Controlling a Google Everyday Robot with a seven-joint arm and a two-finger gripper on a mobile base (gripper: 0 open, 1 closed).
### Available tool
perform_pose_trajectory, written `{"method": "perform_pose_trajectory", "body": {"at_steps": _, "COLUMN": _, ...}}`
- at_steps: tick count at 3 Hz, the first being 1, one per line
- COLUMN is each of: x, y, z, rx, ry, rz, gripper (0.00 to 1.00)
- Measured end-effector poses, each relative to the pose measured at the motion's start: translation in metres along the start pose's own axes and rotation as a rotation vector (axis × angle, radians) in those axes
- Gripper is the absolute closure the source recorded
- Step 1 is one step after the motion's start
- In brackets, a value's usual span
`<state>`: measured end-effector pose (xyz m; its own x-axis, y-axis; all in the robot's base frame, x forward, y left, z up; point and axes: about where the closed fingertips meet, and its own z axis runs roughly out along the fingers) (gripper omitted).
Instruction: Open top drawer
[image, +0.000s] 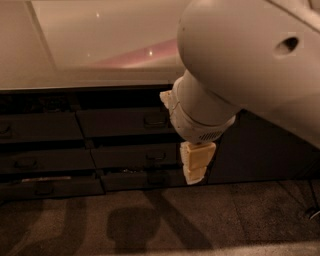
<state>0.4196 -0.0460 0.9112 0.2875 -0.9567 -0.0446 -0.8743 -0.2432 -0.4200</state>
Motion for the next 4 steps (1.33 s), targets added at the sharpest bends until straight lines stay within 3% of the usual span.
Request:
{"method": "perform_pose_trajectory", "body": {"at_steps": 1, "x": 0.022, "y": -0.008, "z": 0.016, "rx": 0.001, "ry": 0.047, "rz": 0.013, "gripper": 0.0}}
{"method": "perform_pose_trajectory", "body": {"at_steps": 2, "x": 0.056, "y": -0.025, "z": 0.038, "rx": -0.017, "ry": 0.047, "rz": 0.045, "gripper": 0.0}}
{"method": "perform_pose_trajectory", "body": {"at_steps": 3, "x": 0.093, "y": -0.049, "z": 0.072, "rx": -0.05, "ry": -0.013, "rz": 0.093, "gripper": 0.0}}
{"method": "perform_pose_trajectory", "body": {"at_steps": 4, "x": 0.093, "y": -0.049, "z": 0.072, "rx": -0.05, "ry": -0.013, "rz": 0.093, "gripper": 0.0}}
